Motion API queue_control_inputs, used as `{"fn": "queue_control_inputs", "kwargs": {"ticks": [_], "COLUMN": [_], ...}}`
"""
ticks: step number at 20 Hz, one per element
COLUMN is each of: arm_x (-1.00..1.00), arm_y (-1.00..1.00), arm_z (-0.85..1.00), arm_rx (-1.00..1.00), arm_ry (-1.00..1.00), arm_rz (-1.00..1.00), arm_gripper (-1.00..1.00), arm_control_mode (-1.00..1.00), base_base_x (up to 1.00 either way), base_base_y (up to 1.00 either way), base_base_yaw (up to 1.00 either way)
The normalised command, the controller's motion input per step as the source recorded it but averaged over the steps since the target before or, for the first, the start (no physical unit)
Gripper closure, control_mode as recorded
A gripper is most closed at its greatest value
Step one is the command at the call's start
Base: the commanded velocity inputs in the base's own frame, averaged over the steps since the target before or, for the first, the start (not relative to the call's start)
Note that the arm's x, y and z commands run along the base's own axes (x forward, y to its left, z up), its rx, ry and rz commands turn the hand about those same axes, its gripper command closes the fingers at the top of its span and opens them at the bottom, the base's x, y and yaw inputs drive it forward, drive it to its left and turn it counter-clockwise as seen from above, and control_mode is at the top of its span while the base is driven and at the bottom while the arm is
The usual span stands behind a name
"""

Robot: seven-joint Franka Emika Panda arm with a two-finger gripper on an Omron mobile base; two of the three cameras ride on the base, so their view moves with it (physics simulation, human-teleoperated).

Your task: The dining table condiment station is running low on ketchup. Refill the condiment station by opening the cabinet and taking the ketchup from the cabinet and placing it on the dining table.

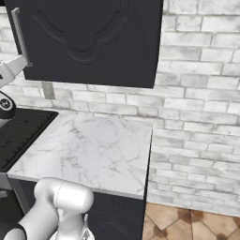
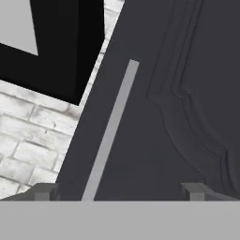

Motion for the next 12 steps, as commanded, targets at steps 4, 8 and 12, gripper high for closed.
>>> {"fn": "queue_control_inputs", "kwargs": {"ticks": [4, 8, 12], "arm_x": [0.36, 0.37, 0.39], "arm_y": [0.3, 0.2, 0.09], "arm_z": [0.19, 0.0, 0.0], "arm_rx": [-0.03, 0.0, 0.0], "arm_ry": [0.0, 0.0, 0.0], "arm_rz": [0.0, 0.0, 0.0], "arm_gripper": [-1.0, -1.0, -1.0], "arm_control_mode": [-1.0, -1.0, -1.0], "base_base_x": [0.0, 0.0, 0.0], "base_base_y": [0.0, 0.0, 0.0], "base_base_yaw": [0.0, 0.0, 0.0]}}
